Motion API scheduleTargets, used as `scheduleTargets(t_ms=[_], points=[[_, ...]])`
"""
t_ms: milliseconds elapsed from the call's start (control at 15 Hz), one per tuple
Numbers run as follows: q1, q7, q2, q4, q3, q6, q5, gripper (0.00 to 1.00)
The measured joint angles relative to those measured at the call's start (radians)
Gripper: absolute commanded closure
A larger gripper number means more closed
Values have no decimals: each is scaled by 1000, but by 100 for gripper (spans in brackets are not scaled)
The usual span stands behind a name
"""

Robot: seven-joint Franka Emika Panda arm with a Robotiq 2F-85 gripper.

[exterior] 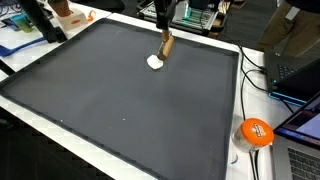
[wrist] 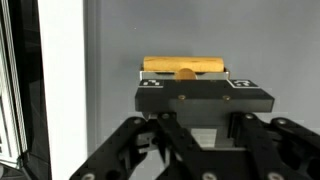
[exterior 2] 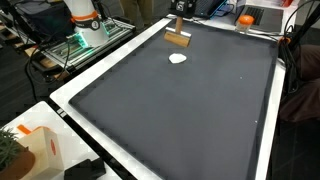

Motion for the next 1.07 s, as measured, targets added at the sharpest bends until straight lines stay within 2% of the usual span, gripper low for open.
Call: scheduleTargets(t_ms=[333, 400, 533, 600, 800, 1067], points=[[-1, 138, 17, -43, 1, 85, -3, 78], [0, 170, 17, -55, 2, 110, -6, 53], [1, 196, 15, -61, 1, 121, -6, 53], [1, 200, 11, -61, 1, 121, -6, 78], [2, 233, 13, -59, 3, 130, -14, 78], [20, 402, 50, -55, 14, 195, -106, 78]])
